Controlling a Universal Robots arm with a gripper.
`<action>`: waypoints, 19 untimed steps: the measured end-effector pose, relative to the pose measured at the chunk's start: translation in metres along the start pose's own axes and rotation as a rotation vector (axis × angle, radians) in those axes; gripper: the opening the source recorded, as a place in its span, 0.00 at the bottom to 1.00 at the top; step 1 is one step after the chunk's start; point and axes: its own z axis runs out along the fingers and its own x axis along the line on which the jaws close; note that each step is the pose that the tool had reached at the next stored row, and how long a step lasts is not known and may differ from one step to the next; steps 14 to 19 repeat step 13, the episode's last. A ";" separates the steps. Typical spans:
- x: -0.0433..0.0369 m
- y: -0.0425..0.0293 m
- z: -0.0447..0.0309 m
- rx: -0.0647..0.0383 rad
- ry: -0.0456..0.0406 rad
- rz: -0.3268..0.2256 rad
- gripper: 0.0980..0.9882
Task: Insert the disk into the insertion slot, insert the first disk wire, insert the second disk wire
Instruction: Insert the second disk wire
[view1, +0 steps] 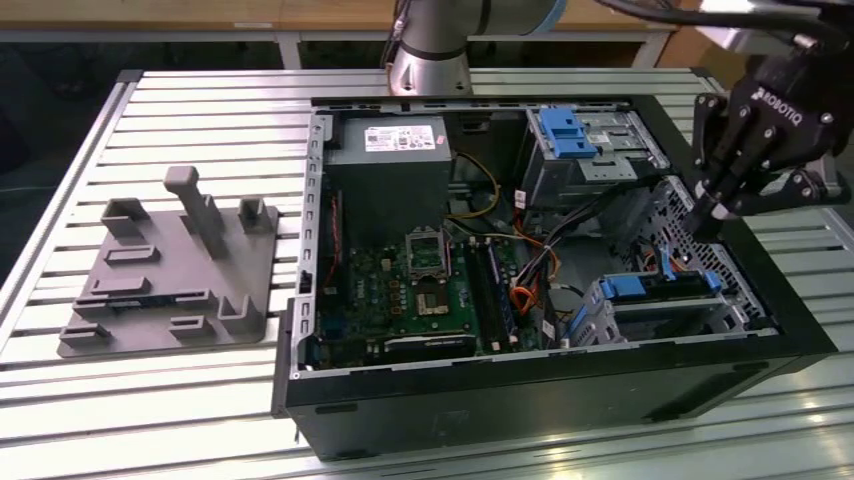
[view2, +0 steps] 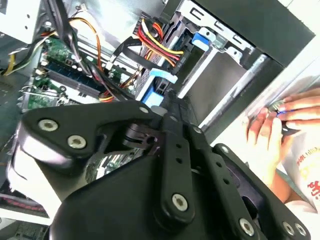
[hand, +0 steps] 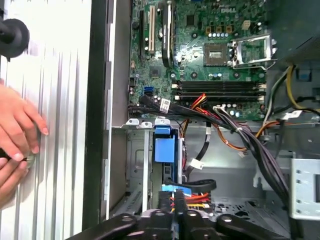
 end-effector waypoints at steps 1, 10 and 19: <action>-0.0003 0.0003 -0.0045 0.000 -0.0002 0.001 0.04; -0.0022 0.0005 -0.0075 0.000 0.0023 0.003 0.01; -0.0027 0.0005 -0.0077 0.000 0.0032 0.003 0.01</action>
